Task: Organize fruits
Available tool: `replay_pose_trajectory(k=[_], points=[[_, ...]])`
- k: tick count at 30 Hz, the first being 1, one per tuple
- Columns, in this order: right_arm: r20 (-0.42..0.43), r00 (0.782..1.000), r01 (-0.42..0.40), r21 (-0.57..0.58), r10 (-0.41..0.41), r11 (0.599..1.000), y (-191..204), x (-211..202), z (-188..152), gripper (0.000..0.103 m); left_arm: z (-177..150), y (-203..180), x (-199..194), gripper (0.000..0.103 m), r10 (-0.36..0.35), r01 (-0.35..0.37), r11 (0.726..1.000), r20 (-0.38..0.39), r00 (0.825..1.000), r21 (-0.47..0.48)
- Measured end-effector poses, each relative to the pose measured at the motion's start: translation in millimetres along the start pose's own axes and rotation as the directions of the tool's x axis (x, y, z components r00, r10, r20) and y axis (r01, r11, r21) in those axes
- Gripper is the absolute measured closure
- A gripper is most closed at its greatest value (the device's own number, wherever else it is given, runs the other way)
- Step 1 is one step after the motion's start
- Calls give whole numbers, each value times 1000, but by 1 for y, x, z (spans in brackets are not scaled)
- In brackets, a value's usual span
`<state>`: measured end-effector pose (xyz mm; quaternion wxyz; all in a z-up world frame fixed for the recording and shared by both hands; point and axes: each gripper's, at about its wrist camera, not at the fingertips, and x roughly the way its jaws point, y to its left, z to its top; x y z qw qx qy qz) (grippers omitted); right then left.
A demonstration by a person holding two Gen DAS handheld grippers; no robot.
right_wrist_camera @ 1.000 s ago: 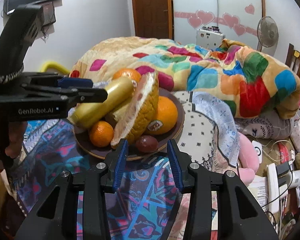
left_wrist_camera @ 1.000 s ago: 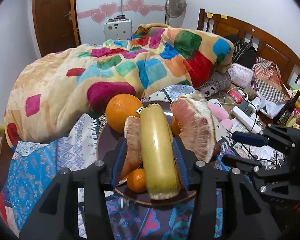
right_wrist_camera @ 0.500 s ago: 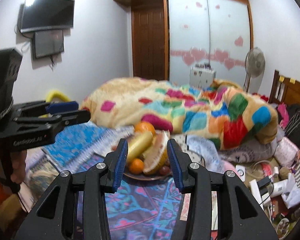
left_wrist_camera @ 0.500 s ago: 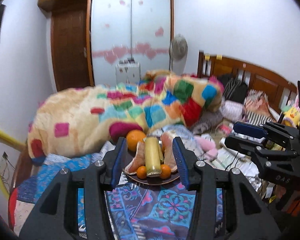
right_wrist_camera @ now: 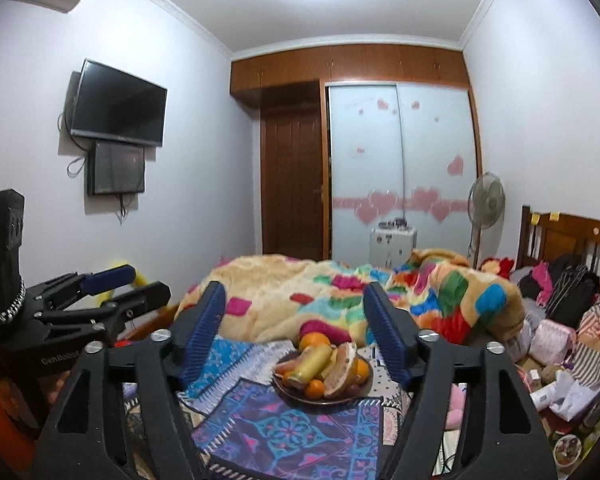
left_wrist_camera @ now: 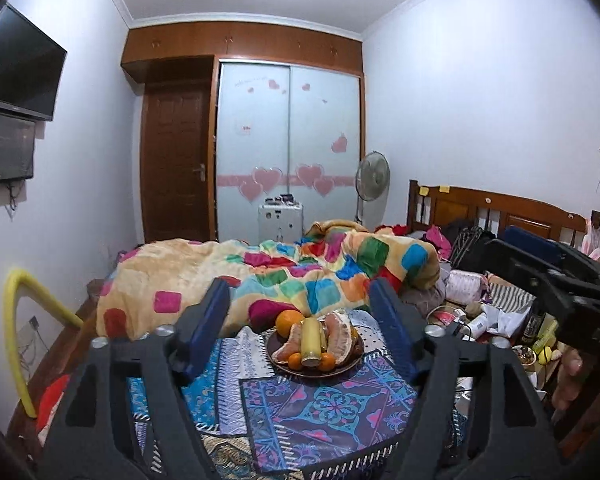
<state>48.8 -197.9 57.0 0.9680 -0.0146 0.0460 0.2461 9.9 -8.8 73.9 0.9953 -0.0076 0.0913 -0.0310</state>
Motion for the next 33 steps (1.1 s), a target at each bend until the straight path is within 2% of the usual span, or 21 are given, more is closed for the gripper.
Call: replay_pose_trajectory(k=[2,4,6,8,17,33], points=[[17,1000,6,0,-6,1000,6,-7,1,19,0,1,-9,14,8,-8,1000,14,1000,-9],[27,1000,16,-3,-16,1000,10,-10,1,18,0,4,-18,11,16,-15,1000,26,1000,-17],[34,999,27,-5,-27,1000,13,-11,1,11,0,5,-24,7,27,-27,999,30,999,-22],[48,998,41,2,-41,999,14,-14,-3,0,0,6,-28,4,41,-40,999,38,998,-25],[53,998,41,21,-42,999,19,-22,-6,0,-2,6,-44,0,58,-58,998,52,997,-16],[31,998,54,26,-55,998,17,-21,-11,0,-9,4,-37,0,70,-70,997,36,997,-12]])
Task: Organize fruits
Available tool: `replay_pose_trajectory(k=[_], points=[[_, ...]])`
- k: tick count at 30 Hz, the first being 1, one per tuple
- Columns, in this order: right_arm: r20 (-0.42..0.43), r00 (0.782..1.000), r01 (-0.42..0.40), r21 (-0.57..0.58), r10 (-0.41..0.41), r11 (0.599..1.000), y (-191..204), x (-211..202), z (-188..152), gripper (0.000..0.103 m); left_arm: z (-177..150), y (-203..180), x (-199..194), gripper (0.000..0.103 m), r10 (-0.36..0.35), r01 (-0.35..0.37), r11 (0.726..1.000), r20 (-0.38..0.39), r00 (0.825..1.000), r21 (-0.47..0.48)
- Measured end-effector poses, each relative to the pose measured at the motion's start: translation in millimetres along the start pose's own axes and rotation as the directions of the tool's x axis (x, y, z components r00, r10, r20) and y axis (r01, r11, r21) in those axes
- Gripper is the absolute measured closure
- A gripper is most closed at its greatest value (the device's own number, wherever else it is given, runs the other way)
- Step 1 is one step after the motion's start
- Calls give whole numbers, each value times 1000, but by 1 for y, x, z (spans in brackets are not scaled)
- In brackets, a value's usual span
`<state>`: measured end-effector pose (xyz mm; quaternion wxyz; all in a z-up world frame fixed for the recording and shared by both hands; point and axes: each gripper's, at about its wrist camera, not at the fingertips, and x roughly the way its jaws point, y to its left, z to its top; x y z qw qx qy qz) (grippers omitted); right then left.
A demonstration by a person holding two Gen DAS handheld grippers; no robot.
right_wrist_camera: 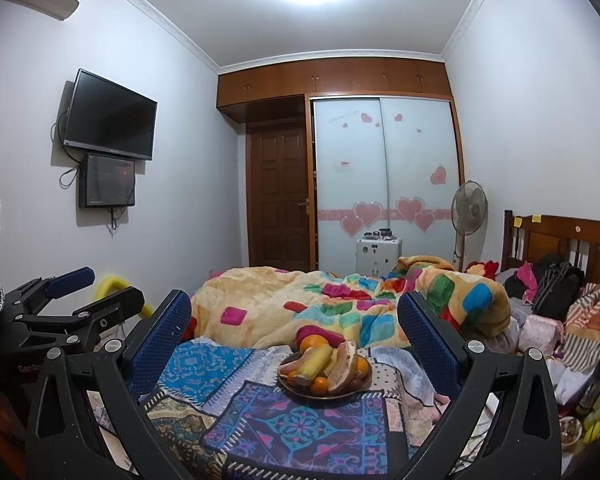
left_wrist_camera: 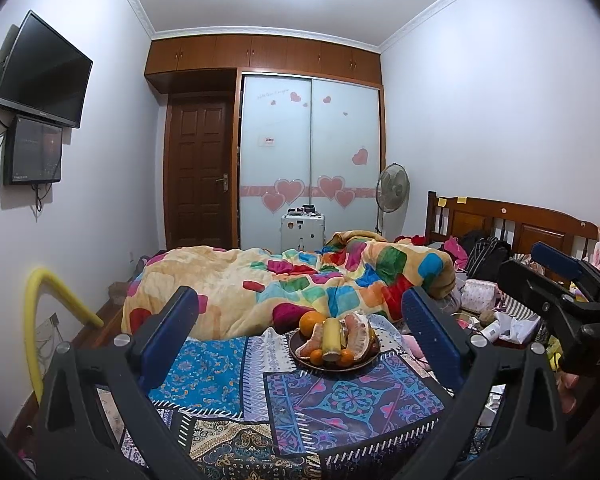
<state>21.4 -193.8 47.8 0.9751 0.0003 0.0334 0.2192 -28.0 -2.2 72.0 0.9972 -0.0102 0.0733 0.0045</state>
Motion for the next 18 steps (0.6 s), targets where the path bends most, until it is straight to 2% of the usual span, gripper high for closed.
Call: replay_pose_trajectory(k=[18], points=[[-10,1000,20,16,-19,1000,-5,0,1,0,-1,-3,4,0,-5,5,1000,-9,1000,11]])
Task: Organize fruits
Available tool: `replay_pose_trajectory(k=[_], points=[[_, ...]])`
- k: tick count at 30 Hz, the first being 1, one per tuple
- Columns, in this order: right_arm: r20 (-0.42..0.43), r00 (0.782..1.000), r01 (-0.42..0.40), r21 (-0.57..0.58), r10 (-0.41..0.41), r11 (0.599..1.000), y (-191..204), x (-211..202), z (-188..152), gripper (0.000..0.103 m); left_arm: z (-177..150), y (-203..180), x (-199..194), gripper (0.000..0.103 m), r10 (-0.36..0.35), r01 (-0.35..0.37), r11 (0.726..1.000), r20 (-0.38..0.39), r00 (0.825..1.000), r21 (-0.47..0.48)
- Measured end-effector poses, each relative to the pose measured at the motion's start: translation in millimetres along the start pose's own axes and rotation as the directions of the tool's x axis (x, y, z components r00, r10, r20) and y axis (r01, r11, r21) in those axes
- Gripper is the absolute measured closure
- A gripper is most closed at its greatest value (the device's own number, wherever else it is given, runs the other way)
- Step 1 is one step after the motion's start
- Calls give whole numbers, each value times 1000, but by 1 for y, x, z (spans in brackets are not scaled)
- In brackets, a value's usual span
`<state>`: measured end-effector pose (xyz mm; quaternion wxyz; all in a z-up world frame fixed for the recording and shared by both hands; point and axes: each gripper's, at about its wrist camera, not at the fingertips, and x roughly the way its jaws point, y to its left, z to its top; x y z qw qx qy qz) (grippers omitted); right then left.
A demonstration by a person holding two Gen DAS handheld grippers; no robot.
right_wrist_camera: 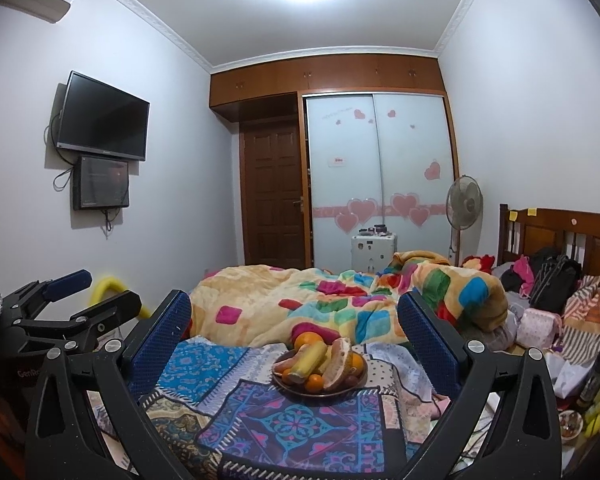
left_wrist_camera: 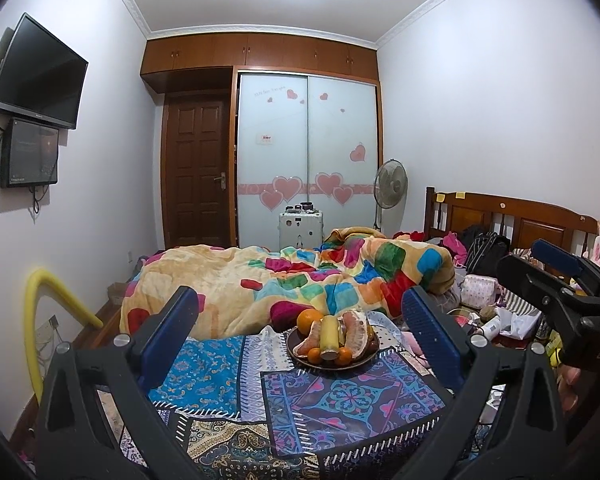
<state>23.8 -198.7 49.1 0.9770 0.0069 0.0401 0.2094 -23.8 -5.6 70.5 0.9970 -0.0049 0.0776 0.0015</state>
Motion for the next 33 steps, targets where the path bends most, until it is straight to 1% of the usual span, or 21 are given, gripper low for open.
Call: replay_pose_trajectory(k=[18,21,24,33], points=[[-6,1000,24,-24,-24,999,1,0,0,0,-2,3,5,0,-11,11,1000,-14,1000,-11],[-6,1000,23,-25,-24,999,0,0,0,0,-2,4,5,0,-12,12,1000,-15,1000,-18],[-5,1000,26,-27,-26,999,0,0,0,0,-2,4,7,0,-28,28,999,-29,999,-18],[-15,1000,15,-13,-16,1000,-2,1,1,0,-4,2,8,0,-31,31,999,-35,999,-14]])
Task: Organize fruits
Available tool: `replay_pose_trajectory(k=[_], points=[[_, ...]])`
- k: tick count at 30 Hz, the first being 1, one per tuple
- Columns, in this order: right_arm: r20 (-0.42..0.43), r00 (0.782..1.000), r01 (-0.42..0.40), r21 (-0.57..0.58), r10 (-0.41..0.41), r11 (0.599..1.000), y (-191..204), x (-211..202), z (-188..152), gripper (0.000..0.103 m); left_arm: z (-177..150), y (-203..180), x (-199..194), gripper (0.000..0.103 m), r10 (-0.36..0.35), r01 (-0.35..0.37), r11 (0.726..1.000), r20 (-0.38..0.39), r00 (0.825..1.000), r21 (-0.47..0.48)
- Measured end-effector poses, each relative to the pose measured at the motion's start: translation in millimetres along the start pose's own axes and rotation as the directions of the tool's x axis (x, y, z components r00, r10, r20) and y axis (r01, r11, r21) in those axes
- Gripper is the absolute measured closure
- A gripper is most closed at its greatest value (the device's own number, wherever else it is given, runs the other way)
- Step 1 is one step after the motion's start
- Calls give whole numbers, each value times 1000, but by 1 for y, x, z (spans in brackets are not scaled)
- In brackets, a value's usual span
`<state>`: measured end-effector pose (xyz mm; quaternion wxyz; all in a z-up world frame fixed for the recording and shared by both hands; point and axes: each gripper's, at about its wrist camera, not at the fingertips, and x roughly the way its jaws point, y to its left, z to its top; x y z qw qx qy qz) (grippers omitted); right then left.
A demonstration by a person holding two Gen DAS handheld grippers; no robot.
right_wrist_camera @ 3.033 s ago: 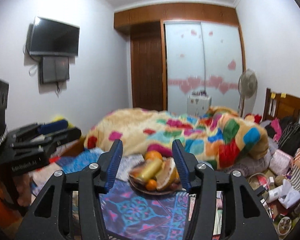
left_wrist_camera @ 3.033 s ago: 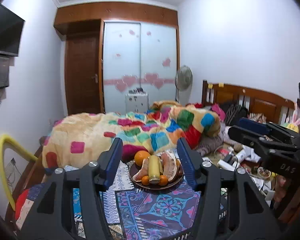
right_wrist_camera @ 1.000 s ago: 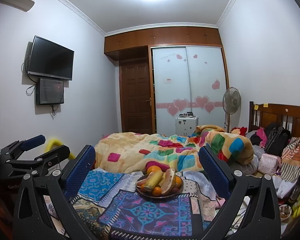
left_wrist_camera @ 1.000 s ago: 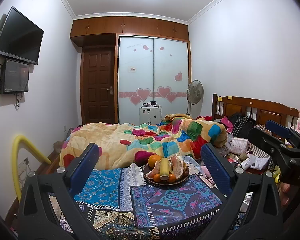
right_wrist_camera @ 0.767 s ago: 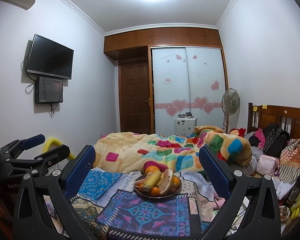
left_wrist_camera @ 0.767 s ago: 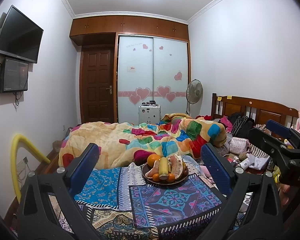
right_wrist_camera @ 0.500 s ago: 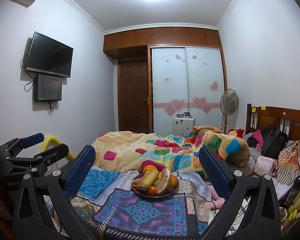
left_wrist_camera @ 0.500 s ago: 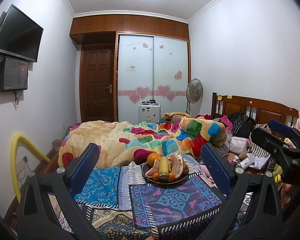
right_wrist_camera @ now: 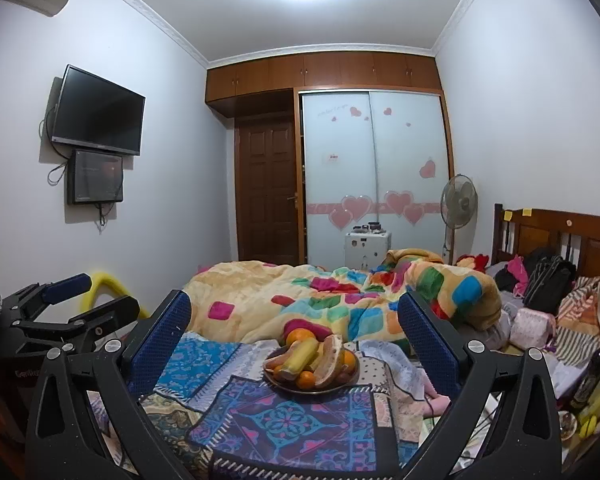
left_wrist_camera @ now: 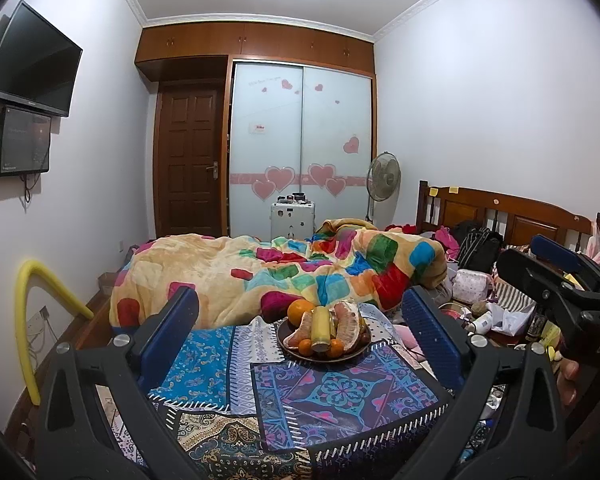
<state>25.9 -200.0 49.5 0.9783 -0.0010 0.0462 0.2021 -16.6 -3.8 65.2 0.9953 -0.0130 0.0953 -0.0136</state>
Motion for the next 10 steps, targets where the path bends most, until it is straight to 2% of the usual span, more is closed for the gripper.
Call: replay_pose_trajectory(k=[10], points=[[-2,1000,1,-1,-1,1000,0,1,-1,0,-1,-1,0,0,-6,6,1000,-4,1000,-3]])
